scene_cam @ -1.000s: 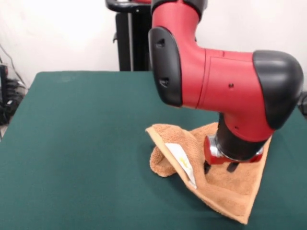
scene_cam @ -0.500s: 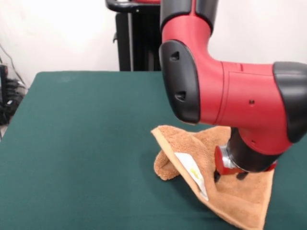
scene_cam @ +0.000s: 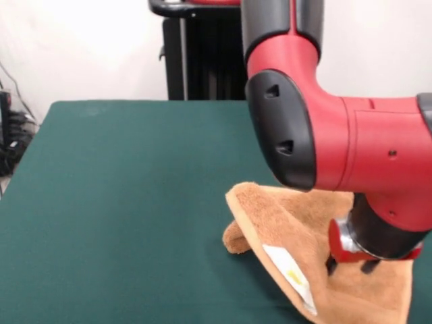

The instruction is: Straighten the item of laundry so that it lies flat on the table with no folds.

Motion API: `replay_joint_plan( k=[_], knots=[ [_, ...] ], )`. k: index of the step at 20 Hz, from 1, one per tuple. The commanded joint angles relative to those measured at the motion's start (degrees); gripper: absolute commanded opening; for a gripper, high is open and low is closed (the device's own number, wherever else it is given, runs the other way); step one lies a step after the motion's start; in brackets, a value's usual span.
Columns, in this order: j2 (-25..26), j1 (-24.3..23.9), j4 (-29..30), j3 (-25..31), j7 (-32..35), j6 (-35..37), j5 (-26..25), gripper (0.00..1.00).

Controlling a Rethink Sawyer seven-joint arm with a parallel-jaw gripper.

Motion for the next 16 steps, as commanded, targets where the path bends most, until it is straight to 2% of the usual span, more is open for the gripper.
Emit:
replay_joint_plan(
  k=[1, 16],
  knots=[
    [5.82, 4.27, -3.54, 2.02, 23.46, -1.53, 4.52, 1.0],
    [6.65, 6.32, -5.22, 0.54, 28.71, -1.48, 6.31, 1.0]
  ],
)
